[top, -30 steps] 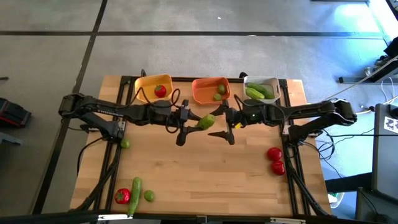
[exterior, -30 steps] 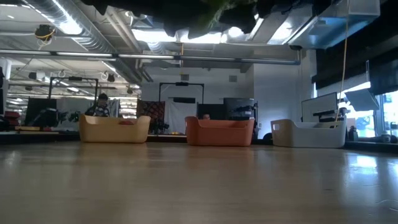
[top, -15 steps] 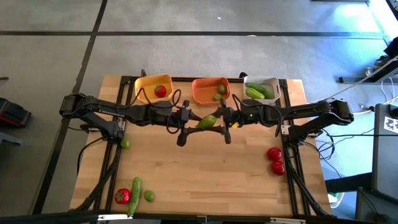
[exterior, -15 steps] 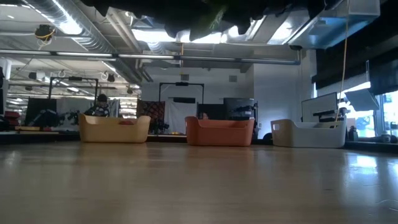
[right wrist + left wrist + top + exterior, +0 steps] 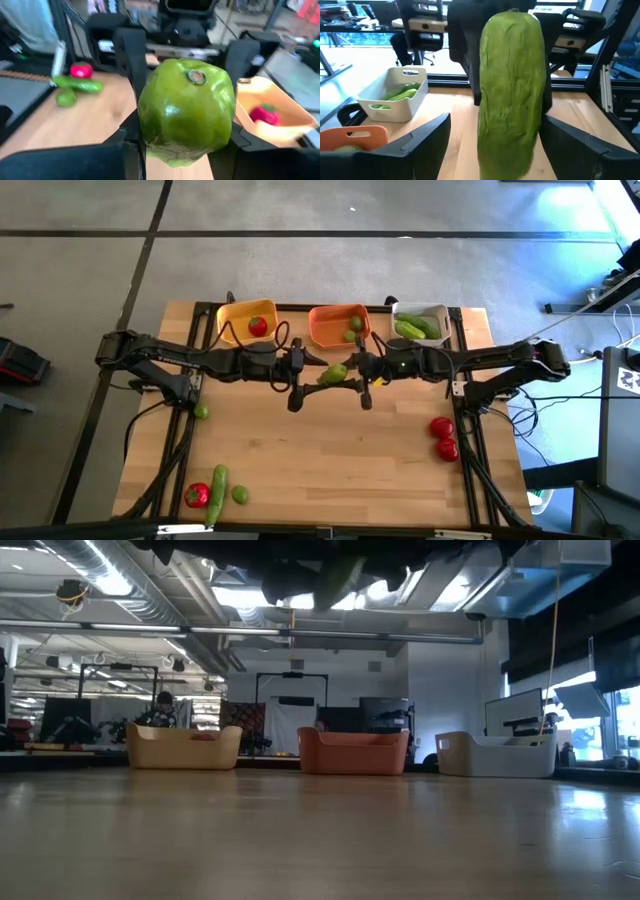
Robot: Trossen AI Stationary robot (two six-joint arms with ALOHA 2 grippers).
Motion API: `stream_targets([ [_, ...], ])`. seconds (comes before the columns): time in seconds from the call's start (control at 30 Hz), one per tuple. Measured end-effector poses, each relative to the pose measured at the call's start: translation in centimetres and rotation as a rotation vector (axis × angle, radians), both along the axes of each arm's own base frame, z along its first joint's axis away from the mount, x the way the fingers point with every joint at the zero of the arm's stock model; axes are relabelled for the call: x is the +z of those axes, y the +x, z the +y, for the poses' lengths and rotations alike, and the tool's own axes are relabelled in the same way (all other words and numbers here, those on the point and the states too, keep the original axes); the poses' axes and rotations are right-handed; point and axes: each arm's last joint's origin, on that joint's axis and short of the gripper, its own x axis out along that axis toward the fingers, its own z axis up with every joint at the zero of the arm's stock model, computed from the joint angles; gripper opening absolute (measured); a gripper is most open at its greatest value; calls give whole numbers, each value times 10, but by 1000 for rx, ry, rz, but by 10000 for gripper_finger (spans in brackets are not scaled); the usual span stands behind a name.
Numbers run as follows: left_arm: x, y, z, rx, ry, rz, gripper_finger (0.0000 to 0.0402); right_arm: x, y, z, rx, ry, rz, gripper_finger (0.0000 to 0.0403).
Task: Sort produce into baskets
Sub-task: Put the cucumber into the white bin
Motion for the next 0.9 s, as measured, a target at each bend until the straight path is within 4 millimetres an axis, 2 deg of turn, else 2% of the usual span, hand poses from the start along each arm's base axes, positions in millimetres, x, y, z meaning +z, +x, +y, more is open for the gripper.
stream_targets([
  [0.23, -4, -2, 0, 6, -32, 49, 298, 24, -28, -6, -216, -91, 155, 123],
  [0.4, -7, -3, 3, 3, 31, 87, 298, 28, -57, -19, -416, -167, 282, 123],
  [0.63, -8, -8, 22, 73, 39, 133, 298, 14, -84, -66, -666, -154, 509, 122],
  [0.9, -11, -11, 35, 125, 12, 163, 298, -26, -123, -132, -907, -5, 662, 123],
])
